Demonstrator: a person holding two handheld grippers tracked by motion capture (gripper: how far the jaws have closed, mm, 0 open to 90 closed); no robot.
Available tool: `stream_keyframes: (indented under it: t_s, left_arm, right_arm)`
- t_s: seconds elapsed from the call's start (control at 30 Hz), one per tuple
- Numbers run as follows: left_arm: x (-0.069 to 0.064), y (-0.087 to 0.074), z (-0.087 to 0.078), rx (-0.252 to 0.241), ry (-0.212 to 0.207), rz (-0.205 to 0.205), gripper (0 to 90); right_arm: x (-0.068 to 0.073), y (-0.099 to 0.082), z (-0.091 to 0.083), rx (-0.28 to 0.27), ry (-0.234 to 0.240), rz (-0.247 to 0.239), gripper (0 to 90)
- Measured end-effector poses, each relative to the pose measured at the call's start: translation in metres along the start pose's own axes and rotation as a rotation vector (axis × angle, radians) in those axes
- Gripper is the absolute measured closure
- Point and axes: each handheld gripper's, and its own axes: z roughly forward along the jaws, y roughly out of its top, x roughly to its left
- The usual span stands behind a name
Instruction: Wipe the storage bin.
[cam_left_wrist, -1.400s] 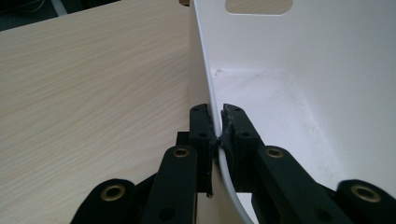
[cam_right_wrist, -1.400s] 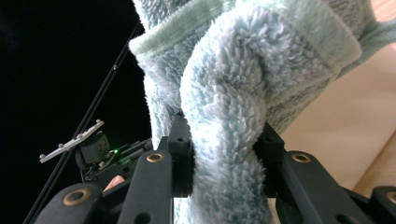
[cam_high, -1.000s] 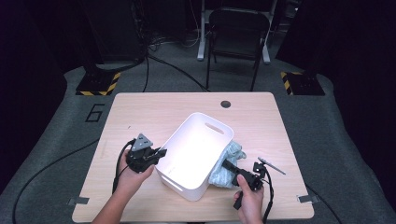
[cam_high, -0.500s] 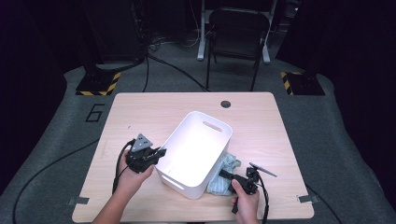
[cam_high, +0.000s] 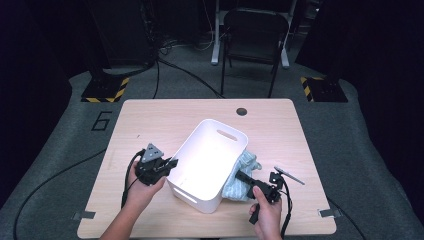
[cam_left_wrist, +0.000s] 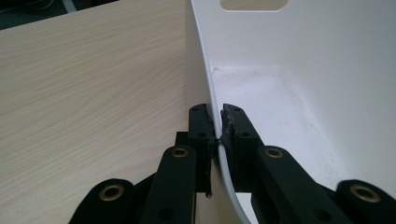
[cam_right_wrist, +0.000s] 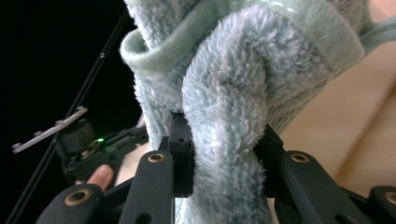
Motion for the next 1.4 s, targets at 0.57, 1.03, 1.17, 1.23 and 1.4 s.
stream_keyframes:
  t_s: [0.57, 1.03, 1.17, 1.23, 1.4]
  left_arm:
    - [-0.001, 0.000, 0.000, -0.003, -0.002, 0.011, 82.7]
    - [0.000, -0.001, 0.000, -0.019, 0.005, -0.019, 81.3]
    - [-0.001, -0.001, 0.001, -0.022, 0.009, -0.029, 80.8]
    - [-0.001, -0.001, 0.001, -0.024, 0.016, -0.031, 80.8]
    - [-0.003, -0.001, 0.001, -0.027, 0.021, -0.034, 80.7]
  right_arm:
    - [-0.044, -0.020, 0.012, 0.076, -0.102, 0.052, 67.9]
    - [-0.055, -0.027, 0.017, 0.109, -0.151, 0.108, 68.0]
    - [-0.055, -0.025, 0.017, 0.099, -0.155, 0.090, 68.4]
    - [-0.047, -0.022, 0.014, 0.091, -0.139, 0.075, 68.5]
    - [-0.027, -0.015, 0.009, 0.062, -0.079, 0.058, 68.3]
